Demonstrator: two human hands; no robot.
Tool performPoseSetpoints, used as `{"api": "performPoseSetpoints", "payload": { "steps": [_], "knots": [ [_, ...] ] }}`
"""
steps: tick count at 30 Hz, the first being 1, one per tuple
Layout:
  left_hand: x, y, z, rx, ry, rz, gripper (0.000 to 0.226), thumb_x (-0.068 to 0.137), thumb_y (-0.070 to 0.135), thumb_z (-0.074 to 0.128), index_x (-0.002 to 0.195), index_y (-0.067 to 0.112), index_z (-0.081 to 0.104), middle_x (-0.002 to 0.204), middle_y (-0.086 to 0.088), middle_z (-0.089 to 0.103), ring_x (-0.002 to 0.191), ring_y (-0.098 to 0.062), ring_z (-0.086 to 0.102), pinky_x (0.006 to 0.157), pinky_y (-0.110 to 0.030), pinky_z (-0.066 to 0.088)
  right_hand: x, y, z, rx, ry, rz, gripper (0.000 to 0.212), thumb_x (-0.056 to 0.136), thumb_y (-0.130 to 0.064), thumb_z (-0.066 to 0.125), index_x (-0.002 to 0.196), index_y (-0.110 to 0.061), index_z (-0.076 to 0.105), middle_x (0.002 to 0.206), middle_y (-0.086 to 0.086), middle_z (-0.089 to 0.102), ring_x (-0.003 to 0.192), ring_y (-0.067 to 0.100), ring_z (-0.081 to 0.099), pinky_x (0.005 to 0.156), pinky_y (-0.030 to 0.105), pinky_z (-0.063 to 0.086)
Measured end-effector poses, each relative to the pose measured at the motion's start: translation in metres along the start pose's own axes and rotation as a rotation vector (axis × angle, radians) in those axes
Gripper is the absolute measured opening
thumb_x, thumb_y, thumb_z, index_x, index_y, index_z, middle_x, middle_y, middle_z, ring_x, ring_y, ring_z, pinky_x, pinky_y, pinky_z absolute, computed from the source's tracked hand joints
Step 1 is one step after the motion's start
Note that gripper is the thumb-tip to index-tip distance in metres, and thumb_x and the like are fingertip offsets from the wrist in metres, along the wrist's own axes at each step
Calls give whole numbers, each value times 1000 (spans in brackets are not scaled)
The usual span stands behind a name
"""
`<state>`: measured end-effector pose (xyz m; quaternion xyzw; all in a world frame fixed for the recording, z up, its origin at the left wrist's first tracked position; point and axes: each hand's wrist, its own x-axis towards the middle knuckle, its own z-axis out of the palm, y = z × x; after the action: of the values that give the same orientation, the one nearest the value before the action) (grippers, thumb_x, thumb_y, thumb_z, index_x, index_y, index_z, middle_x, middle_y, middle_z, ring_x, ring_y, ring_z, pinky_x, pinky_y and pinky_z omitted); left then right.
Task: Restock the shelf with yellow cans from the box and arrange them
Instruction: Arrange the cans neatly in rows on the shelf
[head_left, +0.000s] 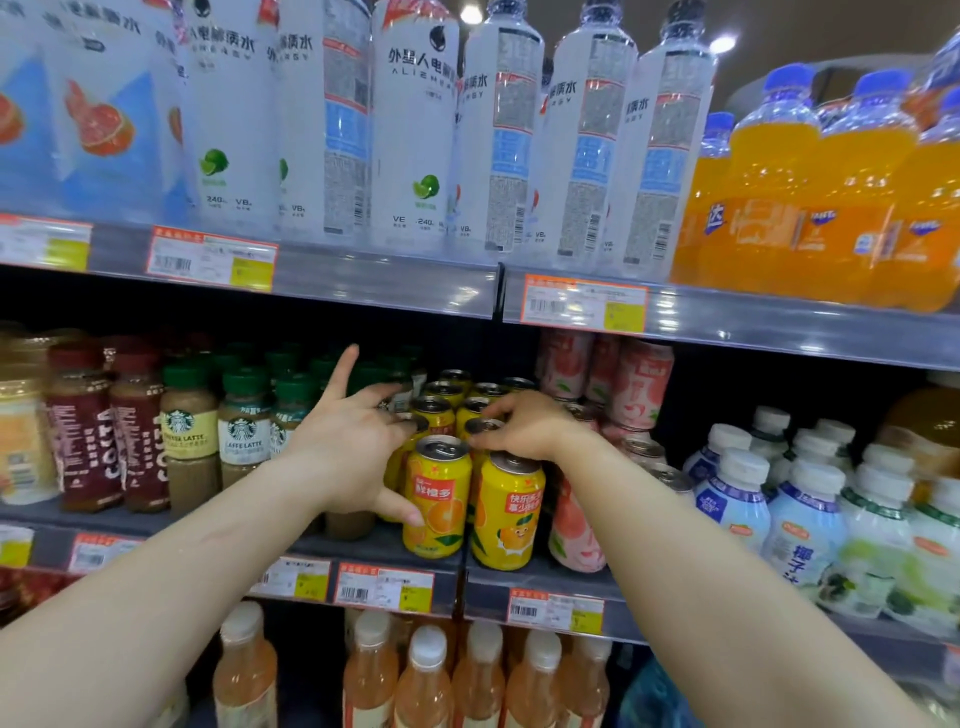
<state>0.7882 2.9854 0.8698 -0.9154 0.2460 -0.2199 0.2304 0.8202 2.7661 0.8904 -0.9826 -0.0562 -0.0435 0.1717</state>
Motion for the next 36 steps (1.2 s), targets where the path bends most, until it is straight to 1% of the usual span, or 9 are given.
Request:
{"api": "performPoseSetpoints", "payload": {
  "steps": [5,11,13,17,19,22,28,33,36],
  "knots": [
    [-3,-6,7,-45,28,28,107,59,95,28,140,27,46,136,12,56,146,-16,15,105,-62,-27,-1,9,-3,35,47,53,48,73,-52,76,115,-29,72,116,-6,70,99,14,66,88,31,55],
    [-3,-5,10,-50,55,26,101,61,94,28,136,29,51,133,14,59,146,-16,16,105,-60,-29,-4,21,-10,-25,42,133,49,72,-59,73,113,-31,72,128,-10,63,119,18,57,102,41,45],
    [-3,-4,11,-58,66,17,99,62,93,28,135,30,51,131,14,60,146,-16,17,105,-60,-29,-6,23,-10,29,60,110,43,79,-59,68,111,-31,72,124,-8,65,117,20,59,102,42,45],
    [-5,-3,13,-46,114,-14,99,63,92,27,135,28,52,133,11,59,145,-20,21,106,-63,-25,-33,25,-22,274,172,7,23,91,-42,64,107,-27,71,108,-6,68,107,16,63,87,28,49],
    [-8,0,14,-40,151,-19,99,61,92,35,133,27,55,135,2,59,142,-28,29,110,-68,-12,-52,28,-28,186,44,-45,44,81,-48,73,120,-28,65,113,-11,62,112,11,59,89,24,46],
    [-11,8,23,-103,271,18,100,53,87,54,133,27,54,132,-6,59,136,-35,38,110,-70,3,-69,31,-21,-172,-117,-103,86,66,-52,83,141,-36,45,140,-10,51,128,13,48,104,31,42],
    [-9,28,33,-197,328,37,97,51,77,68,134,30,51,126,7,63,134,-29,40,111,-68,-4,-71,44,-1,-225,28,-123,76,71,-53,78,138,-49,42,140,-12,53,133,21,42,113,53,26],
    [-6,31,27,-244,339,13,94,50,78,67,131,32,54,122,9,65,131,-28,44,112,-67,-4,-76,38,-3,-299,35,-99,74,72,-60,73,138,-51,40,144,-9,48,138,24,32,116,55,13],
    [-5,38,23,-263,355,-2,95,49,77,67,131,30,53,120,7,65,129,-28,45,112,-66,-3,-71,23,-6,-173,82,-112,71,74,-70,64,138,-46,44,146,-6,46,140,22,31,117,53,17]
  ]
}}
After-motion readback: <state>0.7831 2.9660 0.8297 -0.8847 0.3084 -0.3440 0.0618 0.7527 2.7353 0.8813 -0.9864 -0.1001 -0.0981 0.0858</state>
